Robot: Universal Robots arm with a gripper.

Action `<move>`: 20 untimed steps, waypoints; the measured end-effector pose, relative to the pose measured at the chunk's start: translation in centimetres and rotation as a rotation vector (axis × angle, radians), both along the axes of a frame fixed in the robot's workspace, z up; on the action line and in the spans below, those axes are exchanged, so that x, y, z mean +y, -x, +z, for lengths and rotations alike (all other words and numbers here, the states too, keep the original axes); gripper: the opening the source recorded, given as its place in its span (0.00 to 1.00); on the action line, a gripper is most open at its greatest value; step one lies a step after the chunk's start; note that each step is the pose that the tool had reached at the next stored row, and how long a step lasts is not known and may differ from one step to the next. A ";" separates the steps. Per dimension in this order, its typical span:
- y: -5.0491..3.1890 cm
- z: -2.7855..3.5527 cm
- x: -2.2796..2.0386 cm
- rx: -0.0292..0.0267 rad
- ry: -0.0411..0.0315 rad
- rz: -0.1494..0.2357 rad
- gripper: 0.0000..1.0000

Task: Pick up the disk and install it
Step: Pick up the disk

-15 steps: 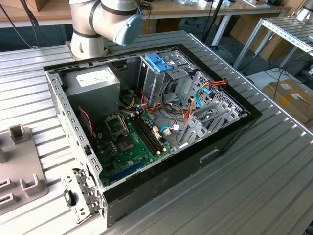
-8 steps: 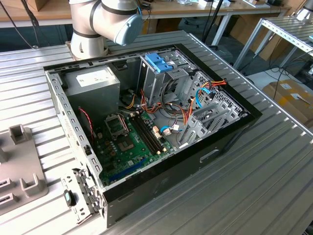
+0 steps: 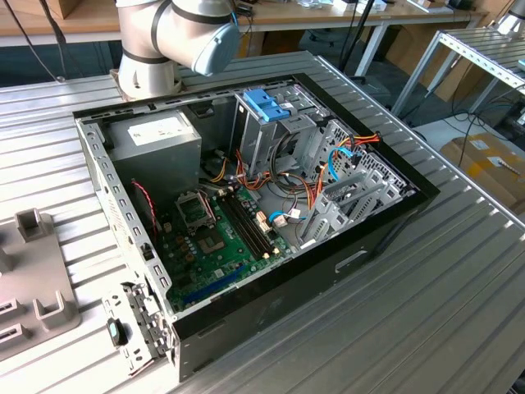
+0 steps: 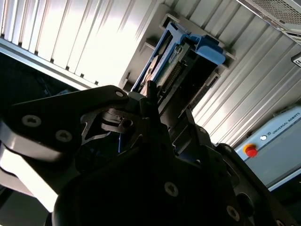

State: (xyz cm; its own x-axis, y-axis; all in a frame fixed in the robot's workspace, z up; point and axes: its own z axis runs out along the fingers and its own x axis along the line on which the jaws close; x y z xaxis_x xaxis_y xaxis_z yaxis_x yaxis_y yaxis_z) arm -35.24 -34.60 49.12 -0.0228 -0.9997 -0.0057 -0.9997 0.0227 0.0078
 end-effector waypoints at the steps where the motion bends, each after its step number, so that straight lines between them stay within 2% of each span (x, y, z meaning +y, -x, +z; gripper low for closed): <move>1: -0.10 0.01 0.00 0.0001 0.0000 0.000 0.35; 7: -0.79 0.01 0.00 0.0002 0.0001 0.000 0.35; 20: -1.37 0.01 0.00 0.0001 0.0000 0.000 0.35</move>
State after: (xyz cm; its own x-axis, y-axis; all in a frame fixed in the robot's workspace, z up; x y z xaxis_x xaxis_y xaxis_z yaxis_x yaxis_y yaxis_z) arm -33.87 -34.60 49.12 -0.0228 -0.9997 -0.0056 -0.9997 0.0228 0.0079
